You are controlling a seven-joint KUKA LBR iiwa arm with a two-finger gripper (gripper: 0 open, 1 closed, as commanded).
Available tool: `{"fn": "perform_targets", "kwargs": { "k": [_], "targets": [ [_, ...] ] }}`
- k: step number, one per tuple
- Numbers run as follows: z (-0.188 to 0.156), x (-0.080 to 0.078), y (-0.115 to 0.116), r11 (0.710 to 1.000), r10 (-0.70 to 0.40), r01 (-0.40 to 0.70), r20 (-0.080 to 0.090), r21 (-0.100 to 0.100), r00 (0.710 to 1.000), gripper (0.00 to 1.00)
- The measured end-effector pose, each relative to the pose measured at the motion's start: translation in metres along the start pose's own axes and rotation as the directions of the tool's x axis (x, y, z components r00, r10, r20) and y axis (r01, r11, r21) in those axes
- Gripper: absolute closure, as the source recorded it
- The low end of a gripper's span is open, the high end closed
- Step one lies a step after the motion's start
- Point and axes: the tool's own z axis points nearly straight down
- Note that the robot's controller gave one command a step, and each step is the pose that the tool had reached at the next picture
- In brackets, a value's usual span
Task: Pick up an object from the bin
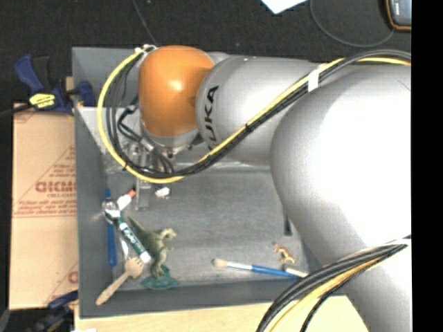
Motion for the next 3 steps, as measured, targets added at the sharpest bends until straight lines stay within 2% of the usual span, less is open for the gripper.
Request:
{"fn": "perform_targets", "kwargs": {
  "k": [1,2,3],
  "targets": [
    [-0.005,-0.002,-0.001,1.0,0.004,-0.004,0.008,-0.002,1.0,0.0],
    [0.061,0.002,0.019,0.991,-0.132,0.132,0.008,-0.001,0.991,0.0],
    [0.004,0.004,0.016,0.976,-0.217,0.217,0.02,0.0,0.976,0.0]
  ]
}}
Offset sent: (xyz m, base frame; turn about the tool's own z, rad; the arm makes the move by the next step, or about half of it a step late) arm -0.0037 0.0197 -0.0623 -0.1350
